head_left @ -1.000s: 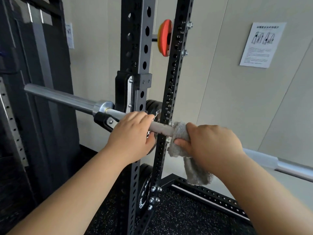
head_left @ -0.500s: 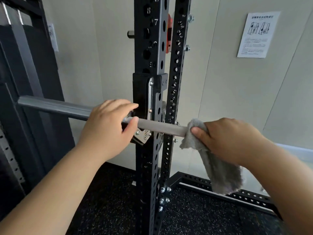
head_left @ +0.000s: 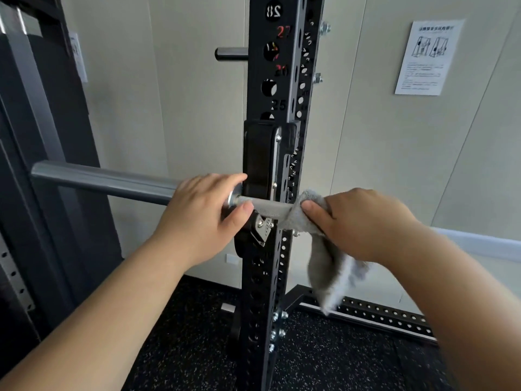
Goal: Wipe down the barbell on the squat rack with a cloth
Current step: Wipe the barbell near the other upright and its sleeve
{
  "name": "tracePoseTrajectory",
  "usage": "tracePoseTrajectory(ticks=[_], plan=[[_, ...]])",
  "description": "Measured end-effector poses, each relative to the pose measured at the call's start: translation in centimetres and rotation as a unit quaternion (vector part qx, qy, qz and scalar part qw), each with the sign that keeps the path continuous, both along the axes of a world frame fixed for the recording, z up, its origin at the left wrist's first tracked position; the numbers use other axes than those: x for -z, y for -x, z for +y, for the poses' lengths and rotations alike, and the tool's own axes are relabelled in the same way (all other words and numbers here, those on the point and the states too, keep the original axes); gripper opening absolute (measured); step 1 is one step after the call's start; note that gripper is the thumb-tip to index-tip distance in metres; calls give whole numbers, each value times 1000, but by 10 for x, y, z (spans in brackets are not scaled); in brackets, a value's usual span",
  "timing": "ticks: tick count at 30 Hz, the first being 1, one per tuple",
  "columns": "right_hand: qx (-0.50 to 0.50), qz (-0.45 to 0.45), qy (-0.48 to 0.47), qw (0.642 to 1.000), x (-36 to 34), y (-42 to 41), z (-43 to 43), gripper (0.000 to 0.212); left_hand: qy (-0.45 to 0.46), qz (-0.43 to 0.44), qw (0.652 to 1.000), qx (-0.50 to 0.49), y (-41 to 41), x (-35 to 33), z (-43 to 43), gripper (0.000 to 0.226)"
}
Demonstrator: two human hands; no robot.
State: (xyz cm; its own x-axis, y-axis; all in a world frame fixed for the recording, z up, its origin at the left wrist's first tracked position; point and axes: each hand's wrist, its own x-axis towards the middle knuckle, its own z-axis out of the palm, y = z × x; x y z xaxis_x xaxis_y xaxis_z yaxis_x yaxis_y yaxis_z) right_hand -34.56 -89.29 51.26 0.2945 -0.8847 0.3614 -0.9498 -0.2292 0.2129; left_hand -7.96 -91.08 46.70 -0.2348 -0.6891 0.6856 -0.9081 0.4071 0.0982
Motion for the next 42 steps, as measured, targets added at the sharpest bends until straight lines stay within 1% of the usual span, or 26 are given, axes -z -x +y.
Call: tracePoseTrajectory(ticks=[1,2,3,4,5,6,7,10,11,13,15,16,18,19,21,23,25,26,27,29,30,33,37,38,40,42], plan=[[4,-6,-6,1000,-3,-4,-2,69,11,0,1000,-2,1,4,-1,66],[4,-3,-13,1000,-4,-13,-6,65,20,3,1000,-3,3,7,-3,68],[-11,0,-13,1000,-6,-25,-11,56,26,7,1000,-4,3,8,-5,68],[-43,-17,-6,999,-5,-39,-16,45,31,11,999,-5,4,8,-6,66],[-62,-43,-5,997,-4,-55,-20,31,37,14,999,-5,4,8,-7,63],[-68,-47,1,997,-3,-67,-22,18,42,15,999,-5,4,9,-7,62],[-62,-38,3,997,-2,-75,-24,18,46,17,999,-3,3,9,-7,61],[-42,7,-2,999,1,-71,-22,58,47,25,999,-2,2,10,-8,60],[-36,4,-2,999,0,-65,-20,64,45,26,999,-3,2,10,-8,60],[-30,-8,-31,999,-4,-52,-19,69,48,28,998,-3,2,11,-9,59],[-12,-10,-65,998,-10,-53,-21,67,56,32,998,0,3,11,-10,58],[-12,-9,-70,997,-12,-60,-26,59,59,33,998,3,4,12,-11,58],[-17,-38,-75,996,-12,-82,-37,31,67,37,997,6,4,12,-12,61],[-3,-15,-93,996,-14,-92,-40,33,70,39,997,8,4,13,-13,63],[-12,-1,-140,990,-15,-97,-48,50,74,44,996,13,4,15,-12,69],[-23,-35,-149,988,-17,-88,-47,61,78,48,996,19,4,16,-11,71],[-38,-82,-137,986,-16,-71,-43,51,79,47,996,22,3,16,-11,72],[-42,-78,-129,988,-15,-59,-38,48,80,48,995,23,3,16,-11,72],[-36,-62,-118,990,-14,-47,-33,54,82,50,995,24,3,16,-11,72],[-10,-36,-105,994,-12,-28,-24,78,88,57,994,23,4,18,-12,73],[5,-39,-105,994,-11,-28,-23,83,90,59,994,20,5,18,-13,74],[-9,-90,-134,987,-13,-56,-33,85,90,59,994,19,6,18,-14,74],[-38,-105,-151,982,-19,-86,-45,83,96,67,993,22,6,21,-13,70],[-50,-93,-152,983,-18,-82,-45,81,96,66,993,24,6,21,-13,70],[-85,-39,-131,987,-15,-68,-43,77,93,63,993,23,5,20,-12,72],[-115,3,-100,988,-13,-55,-39,67,89,61,994,22,3,19,-11,73]])
